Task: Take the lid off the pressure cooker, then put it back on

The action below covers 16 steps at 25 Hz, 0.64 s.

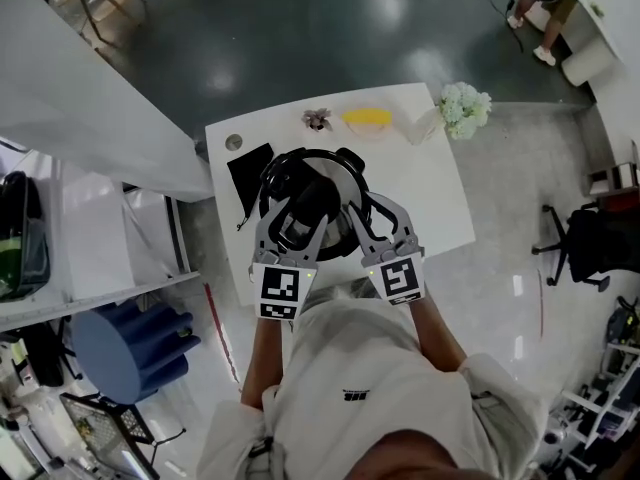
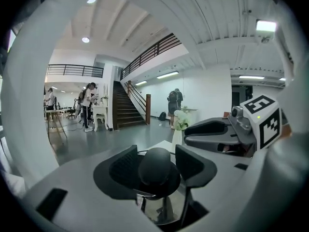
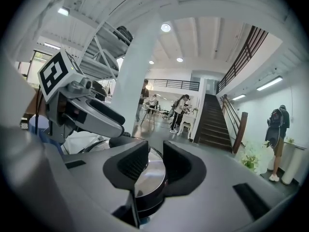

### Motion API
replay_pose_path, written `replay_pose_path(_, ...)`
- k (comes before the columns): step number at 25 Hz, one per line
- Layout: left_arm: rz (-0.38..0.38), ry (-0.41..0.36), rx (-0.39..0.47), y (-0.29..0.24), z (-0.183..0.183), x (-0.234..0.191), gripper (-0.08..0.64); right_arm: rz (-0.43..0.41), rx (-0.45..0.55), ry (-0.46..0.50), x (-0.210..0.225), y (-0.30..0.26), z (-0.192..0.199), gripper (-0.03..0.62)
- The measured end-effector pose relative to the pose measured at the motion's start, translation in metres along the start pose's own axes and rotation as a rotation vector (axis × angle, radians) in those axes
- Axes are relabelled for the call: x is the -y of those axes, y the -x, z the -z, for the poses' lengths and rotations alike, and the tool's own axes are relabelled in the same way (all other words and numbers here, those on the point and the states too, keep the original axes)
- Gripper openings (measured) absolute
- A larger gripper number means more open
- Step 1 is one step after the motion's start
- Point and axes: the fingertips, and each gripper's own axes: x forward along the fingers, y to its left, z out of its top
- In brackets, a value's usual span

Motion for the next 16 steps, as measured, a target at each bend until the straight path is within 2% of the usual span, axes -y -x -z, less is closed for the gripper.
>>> replay_pose_path(16, -0.259, 0.007, 0.044, 0.002, -0.016, 0.037, 0.228, -0.156, 0.108, -0.009, 0.031, 0.026, 0.006, 0.095)
